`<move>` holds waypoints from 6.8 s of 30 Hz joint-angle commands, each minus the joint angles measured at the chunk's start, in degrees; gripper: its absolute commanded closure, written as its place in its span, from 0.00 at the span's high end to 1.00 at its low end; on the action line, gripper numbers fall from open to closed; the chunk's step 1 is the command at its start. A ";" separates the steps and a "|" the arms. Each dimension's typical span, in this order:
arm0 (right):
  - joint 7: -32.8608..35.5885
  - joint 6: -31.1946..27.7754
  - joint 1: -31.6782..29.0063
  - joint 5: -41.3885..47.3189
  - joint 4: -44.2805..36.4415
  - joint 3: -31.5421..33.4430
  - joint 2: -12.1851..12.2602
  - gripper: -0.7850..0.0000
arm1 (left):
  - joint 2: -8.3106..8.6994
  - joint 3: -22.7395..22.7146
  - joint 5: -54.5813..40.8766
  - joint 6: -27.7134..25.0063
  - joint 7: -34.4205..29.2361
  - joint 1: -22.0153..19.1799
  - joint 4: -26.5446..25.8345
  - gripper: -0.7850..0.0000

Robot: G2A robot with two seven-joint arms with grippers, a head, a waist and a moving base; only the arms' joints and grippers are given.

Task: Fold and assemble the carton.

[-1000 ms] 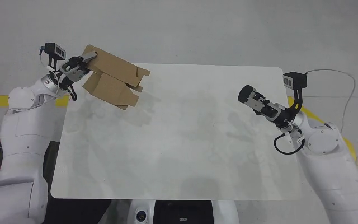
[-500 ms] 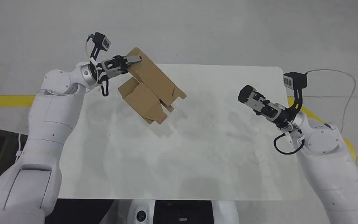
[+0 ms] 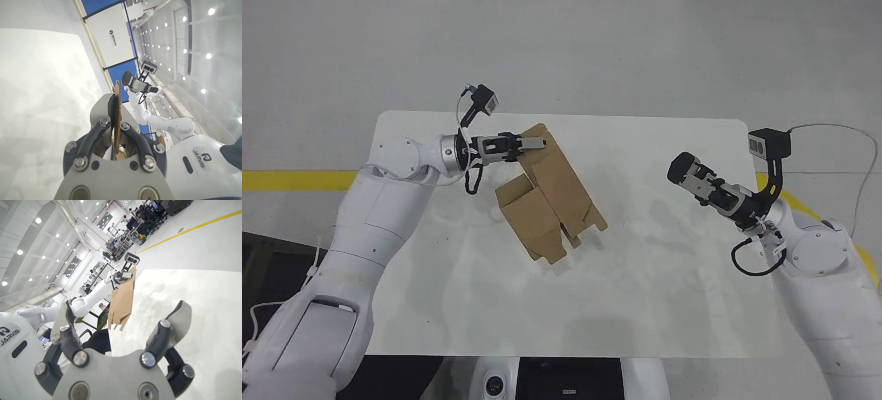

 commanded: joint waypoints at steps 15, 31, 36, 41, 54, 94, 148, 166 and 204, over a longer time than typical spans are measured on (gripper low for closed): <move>0.00 0.00 0.00 0.00 0.00 0.00 0.00 1.00 | 0.23 -0.61 1.58 1.35 2.56 1.61 -1.45 0.00; 15.35 9.71 15.00 6.47 9.60 -17.61 -3.08 1.00 | -0.04 1.71 4.82 5.16 -2.48 3.59 -7.67 0.00; 18.95 9.64 19.68 7.05 14.03 -23.44 -4.76 1.00 | -0.39 2.52 5.00 5.18 -2.89 3.67 -8.48 0.00; 20.97 8.23 22.99 8.39 17.54 -27.68 -6.39 0.93 | -0.63 2.89 4.56 5.12 -3.66 3.72 -8.78 0.00; 26.48 6.87 28.51 12.22 24.23 -34.89 -9.93 0.62 | -1.05 2.90 2.80 3.61 -5.70 3.99 -9.21 0.00; 29.63 6.49 30.60 15.38 28.65 -36.50 -12.96 0.00 | -1.55 1.91 2.23 3.08 -8.00 4.60 -9.58 0.01; 8.00 12.45 20.85 11.20 22.46 -17.99 -10.04 0.00 | -0.69 -4.38 -1.32 2.47 -0.12 13.91 -14.37 1.00; 6.03 11.66 20.30 9.75 24.00 -17.61 -10.64 0.00 | -1.02 -4.36 -2.15 4.28 -0.13 14.27 -14.56 0.00; 33.37 10.22 26.11 11.67 30.93 -16.48 -9.36 1.00 | 2.20 -8.56 1.19 18.13 -20.58 11.35 -12.13 0.00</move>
